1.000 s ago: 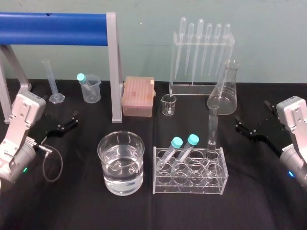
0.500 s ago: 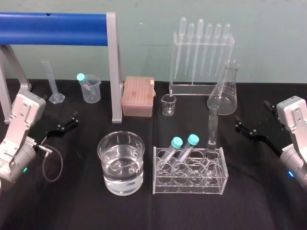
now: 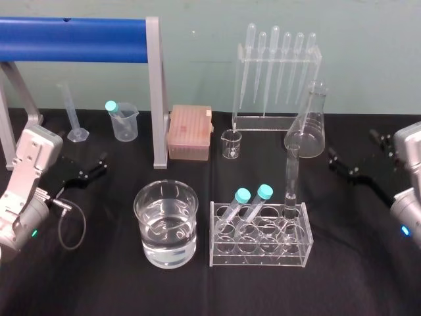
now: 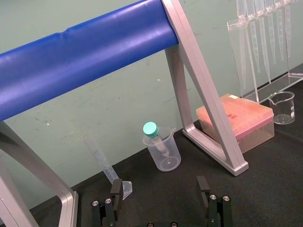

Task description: Hold the test tube with one hand and immerse one end into the beaker, then return it to the test tube rack.

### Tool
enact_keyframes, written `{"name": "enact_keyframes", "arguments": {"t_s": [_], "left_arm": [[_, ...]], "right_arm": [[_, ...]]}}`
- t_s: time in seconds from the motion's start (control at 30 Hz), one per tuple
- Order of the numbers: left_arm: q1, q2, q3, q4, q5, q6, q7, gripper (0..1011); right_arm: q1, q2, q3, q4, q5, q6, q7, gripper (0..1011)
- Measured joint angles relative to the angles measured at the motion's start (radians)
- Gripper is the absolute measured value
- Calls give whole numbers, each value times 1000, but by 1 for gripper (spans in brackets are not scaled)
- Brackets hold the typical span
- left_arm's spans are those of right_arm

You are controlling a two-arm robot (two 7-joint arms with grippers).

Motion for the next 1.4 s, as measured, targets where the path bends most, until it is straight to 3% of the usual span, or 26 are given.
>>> {"name": "enact_keyframes", "arguments": {"t_s": [0.13, 0.2, 0.27, 0.43, 0.47, 0.63, 0.77, 1.0, 1.4], "left_arm": [[0, 0, 0, 0, 0, 0, 0, 1000], [0, 0, 0, 0, 0, 0, 0, 1000], [0, 0, 0, 0, 0, 0, 0, 1000], [0, 0, 0, 0, 0, 0, 0, 1000], [0, 0, 0, 0, 0, 0, 0, 1000], [0, 0, 0, 0, 0, 0, 0, 1000], [0, 0, 0, 0, 0, 0, 0, 1000], [0, 0, 0, 0, 0, 0, 0, 1000], [0, 0, 0, 0, 0, 0, 0, 1000]], "right_arm": [[-25, 0, 67, -51, 109, -46, 74, 1002], [-28, 1, 76, -61, 131, -55, 94, 1000], [-41, 8, 107, -101, 211, -91, 181, 1000], [-50, 19, 127, -142, 295, -134, 307, 1002], [-51, 24, 129, -154, 325, -145, 363, 1002], [-48, 45, 117, -169, 396, -136, 522, 1002], [-43, 55, 102, -169, 391, -106, 571, 1002], [-43, 57, 91, -158, 355, -73, 579, 1002], [-16, 23, 75, -97, 330, -3, 606, 1002]]}}
